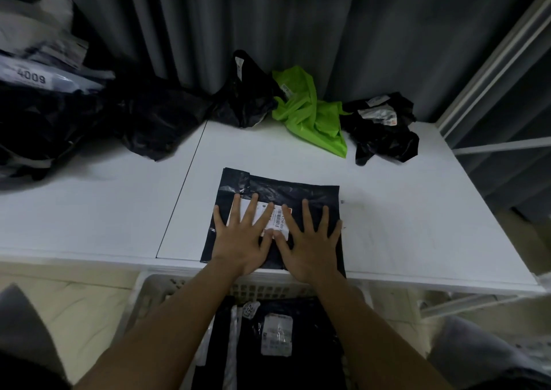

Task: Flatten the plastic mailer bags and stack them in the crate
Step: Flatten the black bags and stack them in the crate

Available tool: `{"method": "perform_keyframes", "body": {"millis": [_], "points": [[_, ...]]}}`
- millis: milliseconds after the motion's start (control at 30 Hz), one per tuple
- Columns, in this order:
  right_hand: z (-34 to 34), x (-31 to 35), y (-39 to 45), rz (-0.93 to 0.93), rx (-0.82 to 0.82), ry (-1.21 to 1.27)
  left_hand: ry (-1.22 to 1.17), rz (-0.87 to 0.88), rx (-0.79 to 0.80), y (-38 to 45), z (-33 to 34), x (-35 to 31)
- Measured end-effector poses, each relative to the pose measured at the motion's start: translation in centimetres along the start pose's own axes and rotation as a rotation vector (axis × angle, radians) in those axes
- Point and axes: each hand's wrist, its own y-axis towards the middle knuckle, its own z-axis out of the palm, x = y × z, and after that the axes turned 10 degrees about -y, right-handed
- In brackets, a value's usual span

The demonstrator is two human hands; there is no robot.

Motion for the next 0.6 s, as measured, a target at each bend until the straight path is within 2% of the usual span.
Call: {"method": "perform_keyframes", "body": {"millis": [367, 500, 600], "points": [[-0.6, 0.0, 0.1, -0.002, 0.084, -0.023, 0.015, -0.01, 0.018, 0.0, -0.2, -0.1], [-1.0, 0.0, 1.3, 0.006, 0.007, -0.012, 0.017, -0.006, 0.006, 0.0, -0.2, -0.3], [-1.4, 0.3, 2.9, -0.026, 0.026, -0.024, 0.025, -0.014, 0.01, -0.1, -0.1, -0.1]]}}
